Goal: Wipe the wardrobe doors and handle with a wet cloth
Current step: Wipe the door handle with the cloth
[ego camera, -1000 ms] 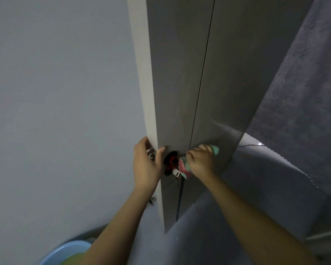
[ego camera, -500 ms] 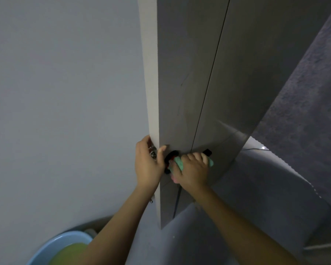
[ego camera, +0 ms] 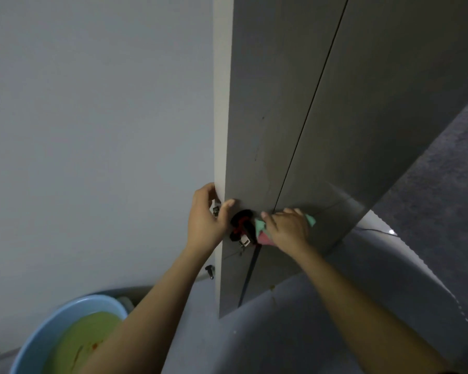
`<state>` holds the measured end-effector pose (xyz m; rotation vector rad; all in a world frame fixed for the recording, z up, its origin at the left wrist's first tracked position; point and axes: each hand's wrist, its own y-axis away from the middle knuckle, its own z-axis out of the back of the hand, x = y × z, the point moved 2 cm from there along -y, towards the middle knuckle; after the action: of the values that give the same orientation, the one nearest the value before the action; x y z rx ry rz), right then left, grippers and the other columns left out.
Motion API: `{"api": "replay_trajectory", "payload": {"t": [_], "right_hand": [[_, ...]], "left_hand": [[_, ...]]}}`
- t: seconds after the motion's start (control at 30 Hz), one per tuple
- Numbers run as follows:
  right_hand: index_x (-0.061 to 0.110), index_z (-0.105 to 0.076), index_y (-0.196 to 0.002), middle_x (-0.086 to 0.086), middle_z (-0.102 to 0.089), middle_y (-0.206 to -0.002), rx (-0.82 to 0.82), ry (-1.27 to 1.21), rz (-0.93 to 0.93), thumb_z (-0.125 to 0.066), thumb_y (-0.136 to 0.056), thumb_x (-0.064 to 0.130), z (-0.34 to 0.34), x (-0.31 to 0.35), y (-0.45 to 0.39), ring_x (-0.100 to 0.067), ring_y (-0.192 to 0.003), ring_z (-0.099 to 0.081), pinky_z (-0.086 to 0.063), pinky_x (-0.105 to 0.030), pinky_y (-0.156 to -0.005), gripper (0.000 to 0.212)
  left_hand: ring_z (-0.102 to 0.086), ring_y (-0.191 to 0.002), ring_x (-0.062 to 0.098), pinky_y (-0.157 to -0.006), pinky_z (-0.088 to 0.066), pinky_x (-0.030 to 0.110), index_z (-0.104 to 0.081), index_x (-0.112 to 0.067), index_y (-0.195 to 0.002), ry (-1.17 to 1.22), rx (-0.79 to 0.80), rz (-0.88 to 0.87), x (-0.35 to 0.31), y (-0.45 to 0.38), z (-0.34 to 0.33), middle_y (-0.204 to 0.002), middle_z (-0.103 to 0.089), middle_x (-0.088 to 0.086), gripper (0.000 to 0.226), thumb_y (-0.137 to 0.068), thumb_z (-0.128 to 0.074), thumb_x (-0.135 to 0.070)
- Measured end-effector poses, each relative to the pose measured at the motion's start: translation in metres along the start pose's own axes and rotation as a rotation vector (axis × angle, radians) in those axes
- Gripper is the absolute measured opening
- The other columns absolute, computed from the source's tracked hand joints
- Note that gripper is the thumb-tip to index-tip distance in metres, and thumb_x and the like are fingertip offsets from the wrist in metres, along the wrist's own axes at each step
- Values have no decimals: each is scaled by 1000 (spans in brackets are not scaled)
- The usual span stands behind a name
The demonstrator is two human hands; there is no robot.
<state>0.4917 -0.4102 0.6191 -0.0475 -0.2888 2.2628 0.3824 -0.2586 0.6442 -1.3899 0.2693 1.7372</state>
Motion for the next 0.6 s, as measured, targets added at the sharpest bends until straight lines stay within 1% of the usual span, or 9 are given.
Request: {"api": "replay_trajectory", "payload": {"t": [0.03,0.07,0.13,0.2,0.37,0.43,0.5,0.53,0.6], "right_hand": [[8,-75,-87,-10,-72,-88,24,9,-35,1,-82,50,0,-10,-6,-27,-93,-60,-29,-33,-83,87],[6,-75,-84,-13,-72,-86,30,8,-82,-2,-82,50,-1,-11,-7,-28,-92,-61,-32,-34,-85,85],[4,-70,-59,-12,-67,-60,-30,-62,-136,-23,-85,43,2,11,4,-27,-66,-62,-36,-34,-75,67],[8,-64,-46,-7,-61,-48,-194,-69,-104,-37,-85,37,-9,31,17,-23,-52,-57,-30,-34,-68,56],[8,-62,-41,-6,-57,-41,-222,-13,56,-36,-88,34,-6,5,5,-22,-43,-56,-43,-25,-58,59],[6,-66,-46,-12,-59,-46,-166,-38,52,-32,-88,36,-4,-9,0,-25,-47,-60,-47,-30,-60,62],[0,-72,-64,-21,-67,-65,19,-72,-24,-18,-87,45,-1,-16,-2,-31,-68,-65,-44,-34,-73,74],[0,-74,-72,-23,-68,-72,47,-63,-50,-10,-84,49,0,-17,-3,-32,-75,-65,-40,-35,-76,81],[3,-73,-65,-19,-67,-65,15,-62,-31,-13,-82,49,3,-6,1,-29,-68,-65,-41,-34,-73,77]], "left_hand": [[-50,-104,13,-89,-37,18,-51,-16,-118,1,2,9,-1,1,-1,-107,-48,-8,41,-84,-58,-38],[-51,-105,14,-89,-37,20,-51,-14,-119,-1,0,25,-1,3,-2,-109,-48,-7,41,-85,-59,-35],[-50,-104,14,-88,-38,20,-51,-13,-121,11,-6,57,-3,4,-5,-111,-46,-6,42,-85,-59,-34],[-48,-103,12,-86,-39,20,-50,-13,-122,20,-14,68,-5,4,-6,-111,-46,-6,41,-86,-59,-33],[-51,-103,7,-88,-36,11,-53,-15,-121,-45,-19,30,-6,6,-1,-114,-53,-4,44,-83,-57,-38],[-53,-105,9,-91,-40,18,-54,-15,-121,-49,-20,33,-7,6,0,-116,-55,-2,43,-85,-60,-36],[-54,-108,13,-95,-42,24,-53,-13,-123,-48,-9,51,-8,6,-1,-118,-55,-1,40,-88,-64,-30],[-53,-110,14,-96,-41,25,-53,-13,-123,-46,-3,66,-8,6,-1,-119,-54,-1,40,-89,-64,-28],[-51,-112,16,-95,-38,24,-51,-12,-124,-22,-1,94,-10,6,-2,-118,-51,-3,43,-88,-63,-30]]}}
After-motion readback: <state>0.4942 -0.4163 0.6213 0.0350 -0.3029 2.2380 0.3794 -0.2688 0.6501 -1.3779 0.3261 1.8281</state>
